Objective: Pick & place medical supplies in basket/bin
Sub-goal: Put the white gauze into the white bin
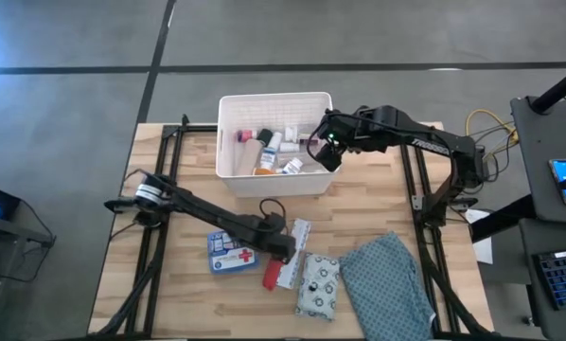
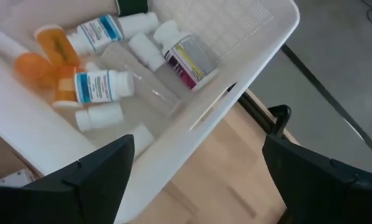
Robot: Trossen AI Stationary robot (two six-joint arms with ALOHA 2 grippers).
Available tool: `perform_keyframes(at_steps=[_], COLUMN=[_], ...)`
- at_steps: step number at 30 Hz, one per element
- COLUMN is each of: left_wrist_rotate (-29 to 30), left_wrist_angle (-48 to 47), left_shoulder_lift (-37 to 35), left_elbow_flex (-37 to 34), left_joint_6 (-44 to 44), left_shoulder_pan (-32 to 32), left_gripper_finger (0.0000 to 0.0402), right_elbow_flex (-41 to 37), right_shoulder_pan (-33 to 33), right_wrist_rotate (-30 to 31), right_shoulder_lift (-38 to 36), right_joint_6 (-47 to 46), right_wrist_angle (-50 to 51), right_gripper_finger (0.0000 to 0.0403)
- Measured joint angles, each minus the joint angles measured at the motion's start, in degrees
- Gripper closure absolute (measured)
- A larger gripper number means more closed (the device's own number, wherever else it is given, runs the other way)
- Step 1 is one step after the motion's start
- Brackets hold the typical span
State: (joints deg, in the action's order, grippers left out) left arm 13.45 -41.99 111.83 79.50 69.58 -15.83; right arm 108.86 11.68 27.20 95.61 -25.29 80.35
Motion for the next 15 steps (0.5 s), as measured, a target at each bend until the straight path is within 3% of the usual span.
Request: perform_keyframes(at_steps=[4,7,15], left_wrist_rotate=[0.0,0.1,-0.3], left_wrist_angle=[0.6,0.9,0.7], left_shoulder_lift=[1.1,1.7,2.7], left_elbow_flex=[-0.1,-0.3,-0.5], left_joint_6=[0.0,-0.4,-10.6], left_shoulder_pan=[0.2,0.7,3.9], left_gripper_finger=[0.0111,0.0136,0.0291], right_elbow_flex=[-0.8,-0.9,-0.6], right_shoulder_pan=[0.0,0.0,0.0], right_wrist_rotate=[0.0,0.0,0.1], right_shoulder_lift=[0.0,0.0,-0.1], right_joint_6=[0.1,0.4,0.3], right_wrist_angle=[-0.1,-0.2,-0.4], right_gripper_finger=[0.0065,0.0069,0.0074])
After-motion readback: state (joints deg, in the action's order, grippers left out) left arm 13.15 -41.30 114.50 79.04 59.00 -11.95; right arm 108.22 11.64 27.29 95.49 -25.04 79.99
